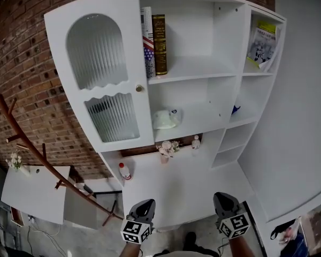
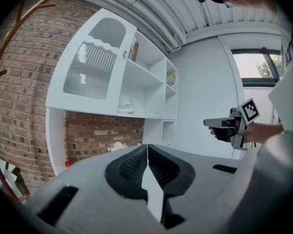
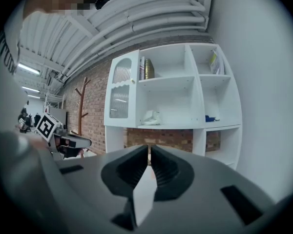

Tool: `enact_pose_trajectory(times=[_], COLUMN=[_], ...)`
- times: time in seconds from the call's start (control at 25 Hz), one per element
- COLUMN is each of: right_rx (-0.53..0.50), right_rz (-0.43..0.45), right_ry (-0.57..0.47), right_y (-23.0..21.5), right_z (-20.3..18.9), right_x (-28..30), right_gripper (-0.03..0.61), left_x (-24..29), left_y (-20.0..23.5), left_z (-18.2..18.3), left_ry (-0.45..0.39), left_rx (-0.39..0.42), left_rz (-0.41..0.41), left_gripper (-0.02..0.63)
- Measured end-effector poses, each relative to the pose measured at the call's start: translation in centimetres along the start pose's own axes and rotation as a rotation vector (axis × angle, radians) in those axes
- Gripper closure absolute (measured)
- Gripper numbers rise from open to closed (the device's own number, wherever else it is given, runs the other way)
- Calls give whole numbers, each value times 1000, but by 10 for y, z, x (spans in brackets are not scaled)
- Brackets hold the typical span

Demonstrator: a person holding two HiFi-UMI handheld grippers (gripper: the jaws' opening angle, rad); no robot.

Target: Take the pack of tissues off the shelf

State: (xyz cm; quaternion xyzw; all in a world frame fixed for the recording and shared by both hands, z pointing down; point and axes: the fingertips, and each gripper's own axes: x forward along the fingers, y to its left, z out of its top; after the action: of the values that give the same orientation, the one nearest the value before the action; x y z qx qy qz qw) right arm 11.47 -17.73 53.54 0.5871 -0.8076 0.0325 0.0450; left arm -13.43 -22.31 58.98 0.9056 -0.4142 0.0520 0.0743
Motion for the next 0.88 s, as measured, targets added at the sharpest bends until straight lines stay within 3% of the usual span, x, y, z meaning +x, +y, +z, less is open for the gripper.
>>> enact_pose_trajectory(times=[0.36, 0.88], right_rx=[-27, -35], right_rz=[103, 255], right_ry=[10, 4], right_y=[-43, -77], right_z=[11, 10], right_x=[44, 90], right_gripper=[543, 543], left_x=[53, 130], left_y=[-8, -16], left_z=[19, 86], left_ry=[29, 19], left_rx=[97, 361], left_rz=[69, 101], left_gripper=[588, 588])
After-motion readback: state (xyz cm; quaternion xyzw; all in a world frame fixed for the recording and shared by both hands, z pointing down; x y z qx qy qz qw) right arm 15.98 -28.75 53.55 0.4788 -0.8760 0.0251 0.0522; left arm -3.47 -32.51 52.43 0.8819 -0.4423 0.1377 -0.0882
